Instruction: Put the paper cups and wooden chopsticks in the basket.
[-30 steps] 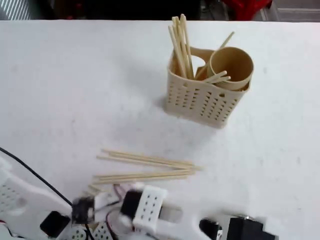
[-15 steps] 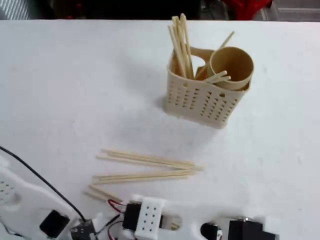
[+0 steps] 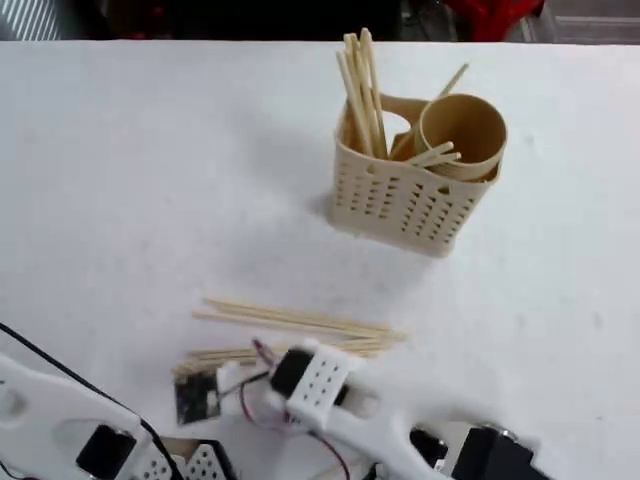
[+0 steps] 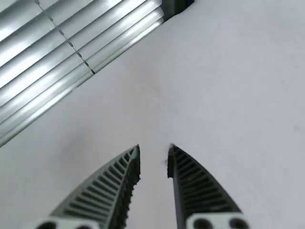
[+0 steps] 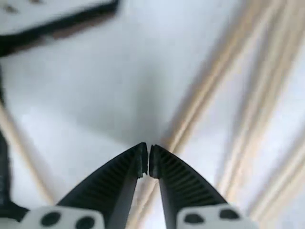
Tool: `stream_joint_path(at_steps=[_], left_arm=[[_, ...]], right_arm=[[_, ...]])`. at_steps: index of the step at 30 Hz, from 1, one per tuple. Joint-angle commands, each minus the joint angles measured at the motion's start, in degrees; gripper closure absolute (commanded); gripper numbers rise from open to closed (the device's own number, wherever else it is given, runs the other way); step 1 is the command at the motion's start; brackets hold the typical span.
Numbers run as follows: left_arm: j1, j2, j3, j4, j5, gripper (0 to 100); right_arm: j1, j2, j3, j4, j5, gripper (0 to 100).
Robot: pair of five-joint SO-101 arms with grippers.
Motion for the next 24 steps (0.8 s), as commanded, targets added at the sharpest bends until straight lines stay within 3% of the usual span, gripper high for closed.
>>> stream_joint_path(at_steps=[1, 11, 16, 20, 24], left_arm=[[-0.04, 0.40, -5.71, 2.99, -0.09, 88], [3.47, 1.27, -6.15, 8.70, -0.53, 88], [5.58, 1.27, -6.07, 8.97, -0.53, 88], [7.78, 0.75, -6.24, 11.08, -0.53, 88], [12.35, 0.66, -7.12, 14.59, -0.53, 88]], right_arm=[[8.75, -0.92, -3.52, -0.57, 5.10, 97.2], [23.78, 12.35, -12.13, -4.70, 8.53, 97.2], [22.11, 10.77, -14.15, -1.89, 8.35, 97.2], [15.69, 3.74, -13.98, 2.77, 2.46, 97.2], [12.35, -3.30, -14.24, 4.35, 1.14, 97.2]])
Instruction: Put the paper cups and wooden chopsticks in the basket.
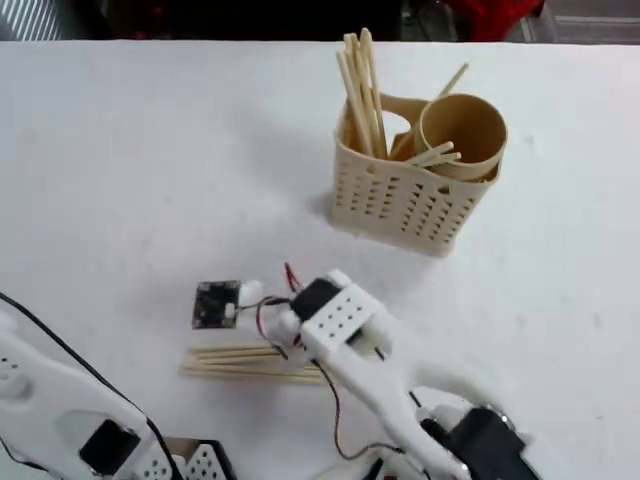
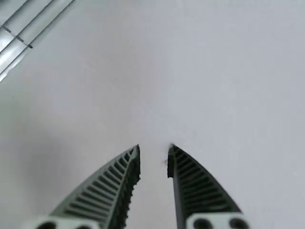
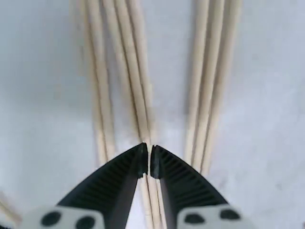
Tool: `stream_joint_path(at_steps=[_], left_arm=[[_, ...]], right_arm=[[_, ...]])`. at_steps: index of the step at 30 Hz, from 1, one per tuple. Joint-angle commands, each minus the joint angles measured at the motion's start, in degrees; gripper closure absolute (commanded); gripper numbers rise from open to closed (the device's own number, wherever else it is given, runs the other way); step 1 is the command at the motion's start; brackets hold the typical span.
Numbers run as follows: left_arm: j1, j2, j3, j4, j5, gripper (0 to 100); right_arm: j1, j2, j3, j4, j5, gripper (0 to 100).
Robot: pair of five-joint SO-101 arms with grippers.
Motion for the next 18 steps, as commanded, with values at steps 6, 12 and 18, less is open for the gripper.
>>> stream_joint_path(at_steps=[6, 12, 18], left_arm=[[17.36, -0.75, -3.60, 17.05, -0.79, 88], [26.59, -1.54, 1.23, 23.65, -6.86, 89], [26.68, -5.49, 7.12, 23.65, -8.35, 89]], right_arm=[[6.99, -8.75, -2.55, -9.54, -12.22, 96.7], [14.37, -8.92, -2.64, -7.87, -16.70, 86.2], [14.73, -8.92, -2.37, -7.34, -22.68, 86.4]])
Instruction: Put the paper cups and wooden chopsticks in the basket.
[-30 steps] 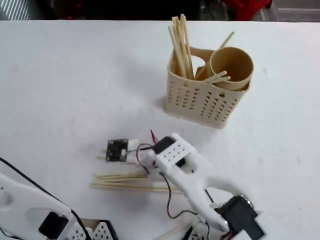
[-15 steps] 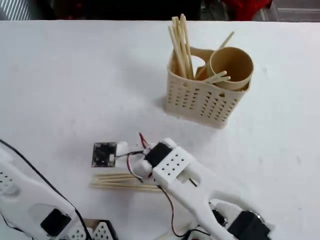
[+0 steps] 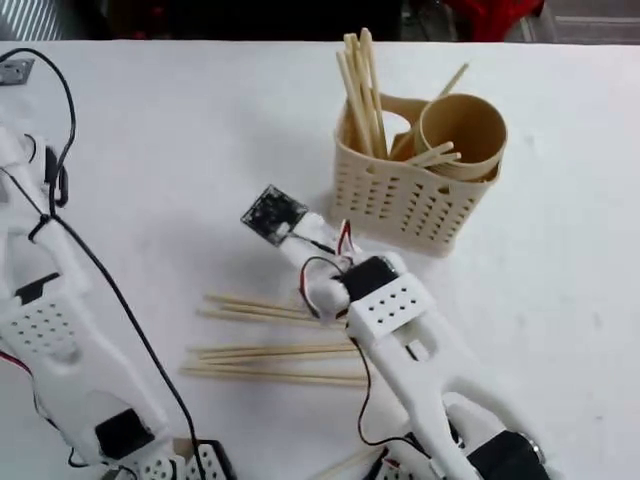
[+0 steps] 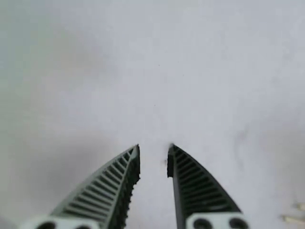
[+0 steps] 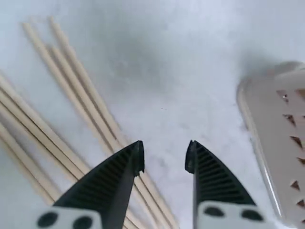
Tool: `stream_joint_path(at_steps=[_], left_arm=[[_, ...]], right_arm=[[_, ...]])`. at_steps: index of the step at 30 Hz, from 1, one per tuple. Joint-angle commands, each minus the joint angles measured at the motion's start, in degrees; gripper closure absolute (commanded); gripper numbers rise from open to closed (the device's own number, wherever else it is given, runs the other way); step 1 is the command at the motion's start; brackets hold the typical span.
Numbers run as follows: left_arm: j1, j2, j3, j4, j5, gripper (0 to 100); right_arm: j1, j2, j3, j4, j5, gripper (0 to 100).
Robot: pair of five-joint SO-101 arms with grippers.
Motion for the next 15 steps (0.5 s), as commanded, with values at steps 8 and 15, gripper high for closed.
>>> stream_joint_path(at_steps=[8, 15], left_arm=[[8.13, -12.88, 30.77, -12.04, -0.18, 89], [14.11, -24.92, 64.97, -39.82, 8.70, 89]], right_arm=[[-0.75, 0.40, 0.18, -4.70, 3.60, 86.4], [-5.05, 16.66, -2.64, -9.63, 14.24, 76.5]])
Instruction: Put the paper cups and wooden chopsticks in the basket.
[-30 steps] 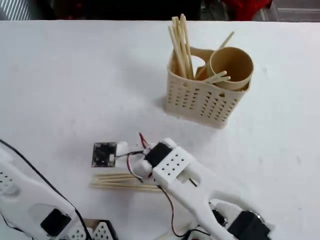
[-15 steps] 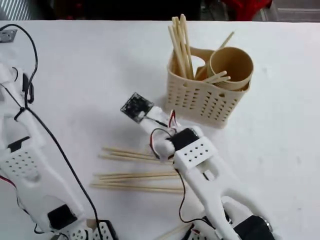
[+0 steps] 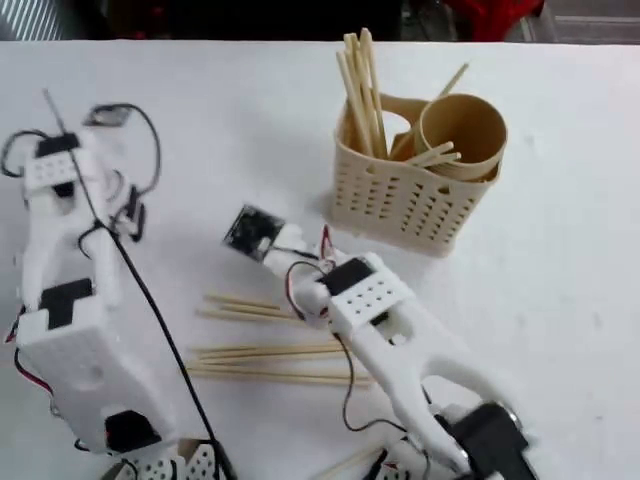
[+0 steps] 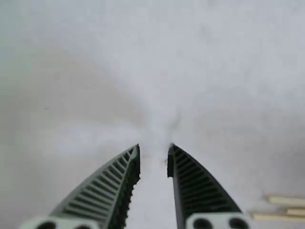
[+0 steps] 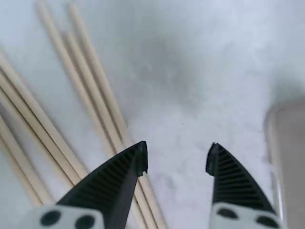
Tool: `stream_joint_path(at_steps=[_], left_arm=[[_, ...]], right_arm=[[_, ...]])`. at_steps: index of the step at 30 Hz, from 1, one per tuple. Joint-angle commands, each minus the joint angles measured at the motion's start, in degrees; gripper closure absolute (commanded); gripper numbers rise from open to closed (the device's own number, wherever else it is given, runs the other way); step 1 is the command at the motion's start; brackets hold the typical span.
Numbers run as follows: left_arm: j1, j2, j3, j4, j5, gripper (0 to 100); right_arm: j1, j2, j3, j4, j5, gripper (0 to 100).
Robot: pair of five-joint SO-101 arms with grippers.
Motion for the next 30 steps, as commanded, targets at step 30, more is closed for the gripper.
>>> stream_joint_path(at_steps=[30], left_arm=[[-1.45, -11.74, 24.88, -27.34, 9.58, 89]], right_arm=[[4.00, -23.43, -4.75, 7.34, -6.07, 98.2]])
